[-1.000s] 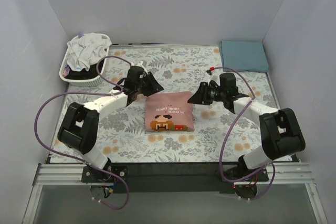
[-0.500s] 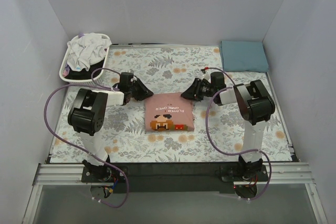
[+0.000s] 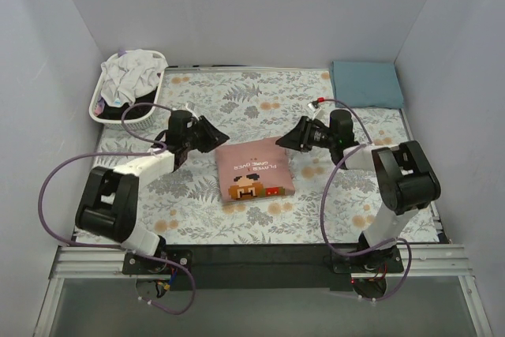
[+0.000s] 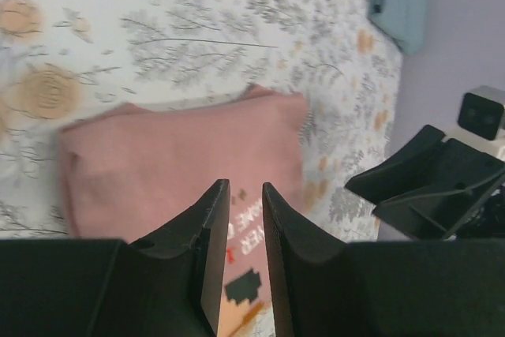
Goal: Fold and stack the t-shirts
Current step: Fold the tshirt
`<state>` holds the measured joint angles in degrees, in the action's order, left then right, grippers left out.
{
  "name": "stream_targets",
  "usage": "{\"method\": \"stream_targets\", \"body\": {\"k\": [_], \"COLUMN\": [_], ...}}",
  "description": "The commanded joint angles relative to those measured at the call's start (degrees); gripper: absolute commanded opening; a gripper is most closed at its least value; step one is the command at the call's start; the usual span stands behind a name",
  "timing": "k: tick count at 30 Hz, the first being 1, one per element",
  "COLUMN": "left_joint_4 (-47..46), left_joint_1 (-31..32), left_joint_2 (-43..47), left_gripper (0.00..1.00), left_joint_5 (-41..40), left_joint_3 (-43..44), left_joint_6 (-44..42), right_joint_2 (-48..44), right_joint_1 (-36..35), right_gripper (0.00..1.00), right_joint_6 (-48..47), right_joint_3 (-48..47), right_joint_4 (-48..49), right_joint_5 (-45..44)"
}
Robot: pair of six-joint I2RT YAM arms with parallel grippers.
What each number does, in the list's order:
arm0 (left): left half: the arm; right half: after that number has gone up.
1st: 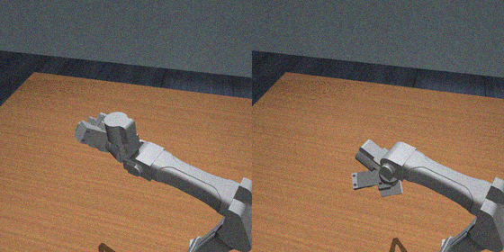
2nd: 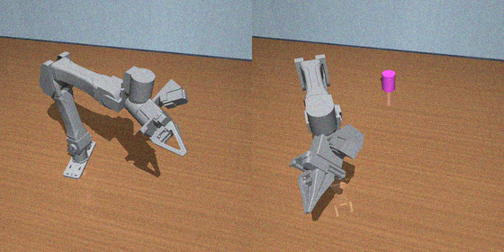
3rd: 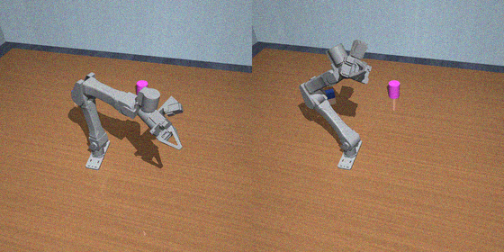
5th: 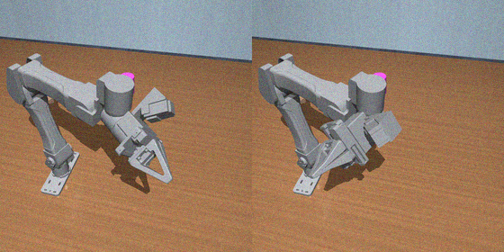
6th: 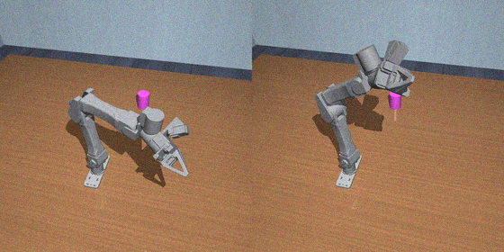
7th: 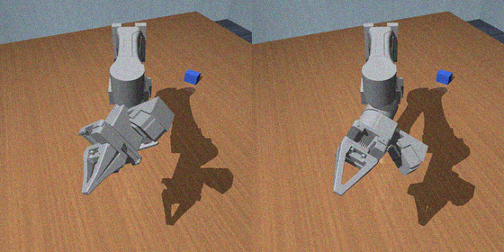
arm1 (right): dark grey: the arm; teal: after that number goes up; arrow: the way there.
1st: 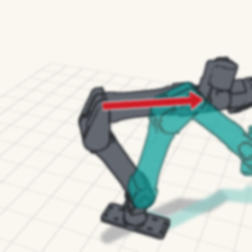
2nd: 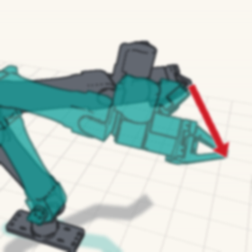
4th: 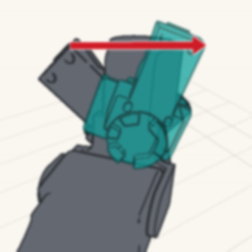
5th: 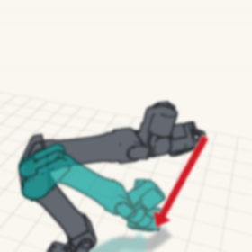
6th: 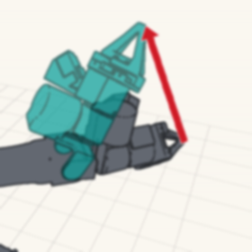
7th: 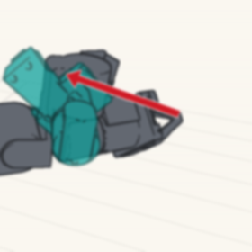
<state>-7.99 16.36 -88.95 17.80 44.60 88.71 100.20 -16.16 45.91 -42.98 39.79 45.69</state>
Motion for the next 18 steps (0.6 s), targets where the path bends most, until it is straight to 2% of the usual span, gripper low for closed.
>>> {"method": "stream_targets", "body": {"k": [1, 6, 12, 15, 18], "left_joint_4": [2.19, 1.31, -5.27, -2.58, 3.05], "left_joint_1": [4.37, 9.65, 10.62, 10.62, 10.62], "left_joint_2": [8.94, 12.92, 15.46, 19.57, 25.90], "left_gripper": [0.23, 0.22, 0.17, 0.16, 0.16], "left_joint_5": [-0.49, -0.66, -0.75, -1.19, -4.34], "left_joint_3": [-4.76, -14.17, -31.21, -33.61, -32.91], "left_joint_6": [-0.03, 2.96, 12.27, 13.69, 12.81], "right_joint_2": [-5.97, -7.57, 1.90, 2.02, -5.86], "right_joint_1": [-3.52, -4.76, -1.77, 0.17, -0.53], "right_gripper": [0.48, 0.48, 0.47, 0.47, 0.48], "right_joint_6": [1.20, 1.55, 0.40, 2.60, 4.36], "right_joint_3": [6.30, 17.13, 26.09, 27.95, 28.04], "right_joint_4": [2.92, 7.40, 18.01, 21.11, 18.59], "right_joint_5": [2.83, 1.77, 3.26, 4.14, 4.14]}}
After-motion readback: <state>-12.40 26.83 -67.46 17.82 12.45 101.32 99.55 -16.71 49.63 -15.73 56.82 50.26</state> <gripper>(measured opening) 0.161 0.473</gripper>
